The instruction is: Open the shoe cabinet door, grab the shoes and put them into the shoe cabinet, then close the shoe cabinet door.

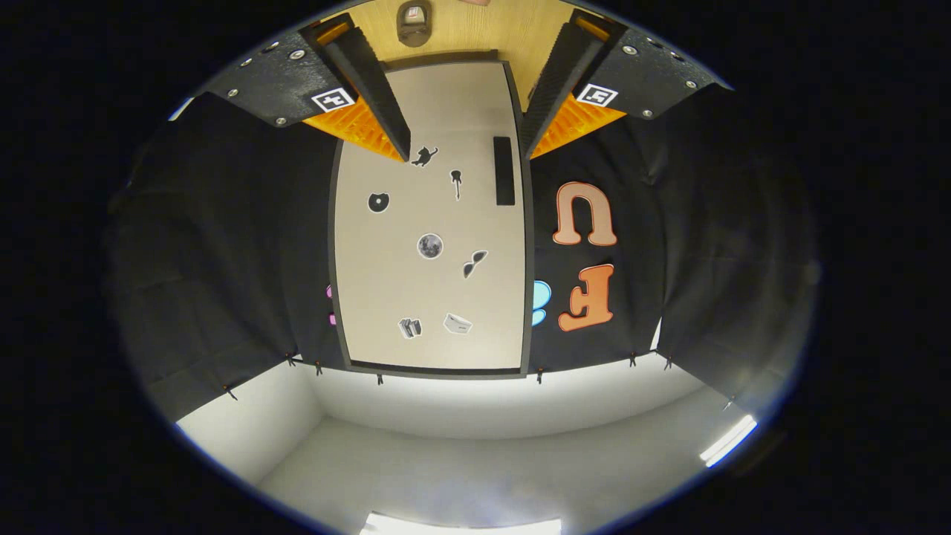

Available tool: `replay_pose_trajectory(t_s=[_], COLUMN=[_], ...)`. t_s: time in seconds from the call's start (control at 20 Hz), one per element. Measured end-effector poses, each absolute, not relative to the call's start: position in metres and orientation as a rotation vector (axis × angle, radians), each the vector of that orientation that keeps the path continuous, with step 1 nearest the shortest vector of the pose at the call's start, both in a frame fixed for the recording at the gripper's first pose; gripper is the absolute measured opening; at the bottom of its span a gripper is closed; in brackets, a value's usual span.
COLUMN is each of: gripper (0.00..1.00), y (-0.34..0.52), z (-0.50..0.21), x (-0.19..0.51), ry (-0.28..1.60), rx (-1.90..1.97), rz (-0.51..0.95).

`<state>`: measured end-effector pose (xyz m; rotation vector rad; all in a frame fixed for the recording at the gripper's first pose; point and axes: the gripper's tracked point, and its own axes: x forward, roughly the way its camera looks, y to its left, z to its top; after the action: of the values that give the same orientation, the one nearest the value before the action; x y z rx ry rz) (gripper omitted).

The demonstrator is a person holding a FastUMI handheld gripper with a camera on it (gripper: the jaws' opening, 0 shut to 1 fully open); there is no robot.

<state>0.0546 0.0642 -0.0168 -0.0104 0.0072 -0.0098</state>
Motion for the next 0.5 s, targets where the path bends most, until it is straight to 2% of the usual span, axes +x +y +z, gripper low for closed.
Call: replay_pose_trajectory(t_s=[0.5], gripper=[0.93], y=[0.096], z=[-0.030], x=[0.111], ry=[0.005], rx=[-0.005], rz=[-0.014])
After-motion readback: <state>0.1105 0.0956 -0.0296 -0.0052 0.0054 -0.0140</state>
